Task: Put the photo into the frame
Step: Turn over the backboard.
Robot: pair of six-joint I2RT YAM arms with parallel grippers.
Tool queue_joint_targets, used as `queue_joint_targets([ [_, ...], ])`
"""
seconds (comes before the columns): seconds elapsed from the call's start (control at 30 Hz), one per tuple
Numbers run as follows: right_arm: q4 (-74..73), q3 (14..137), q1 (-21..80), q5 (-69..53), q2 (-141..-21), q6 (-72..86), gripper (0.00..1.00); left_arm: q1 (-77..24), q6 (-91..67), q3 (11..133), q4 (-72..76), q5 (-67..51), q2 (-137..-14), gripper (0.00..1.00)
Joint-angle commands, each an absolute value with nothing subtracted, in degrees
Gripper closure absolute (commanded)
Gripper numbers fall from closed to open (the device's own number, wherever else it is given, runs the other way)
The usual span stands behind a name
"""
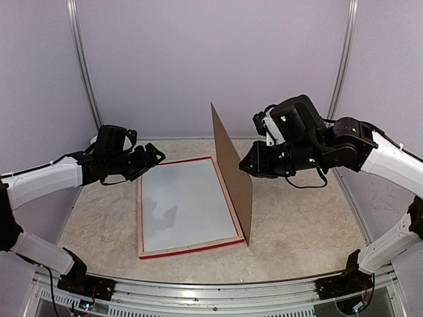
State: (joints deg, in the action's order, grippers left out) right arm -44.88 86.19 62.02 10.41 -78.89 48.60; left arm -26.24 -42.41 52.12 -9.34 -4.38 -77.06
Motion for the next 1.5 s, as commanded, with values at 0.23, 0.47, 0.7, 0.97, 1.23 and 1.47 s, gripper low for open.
queue_joint_targets([
  [0.23, -44.18, 84.46, 62.49, 11.71, -78.49, 48.60, 0.87, -40.15, -48.25, 70.47, -3.11, -12.23, -87.17, 0.01],
  [0.47, -43.23, 83.53, 62.49, 11.35, -78.05, 48.61, 0.86, -44.57, -47.98, 84.61, -7.90, -10.28, -95.10, 0.01],
  [0.7, -42.13, 82.74, 62.49, 10.90, -77.83, 48.43, 0.86, -46.12, -48.65, 88.41, -7.91, -10.77, -99.56, 0.01],
  [0.97, -41.04, 82.10, 62.49, 10.37, -77.72, 47.90, 0.84, -46.66, -48.91, 90.32, -6.86, -11.43, -101.59, 0.01],
  [1.23, -40.33, 80.99, 62.50, 10.42, -76.17, 47.90, 0.78, -47.11, -49.21, 92.35, -6.81, -11.34, -103.33, 0.01],
  [1.47, -39.65, 79.54, 62.24, 10.63, -73.58, 48.14, 0.73, -47.17, -49.41, 92.95, -6.69, -11.29, -103.62, 0.01],
])
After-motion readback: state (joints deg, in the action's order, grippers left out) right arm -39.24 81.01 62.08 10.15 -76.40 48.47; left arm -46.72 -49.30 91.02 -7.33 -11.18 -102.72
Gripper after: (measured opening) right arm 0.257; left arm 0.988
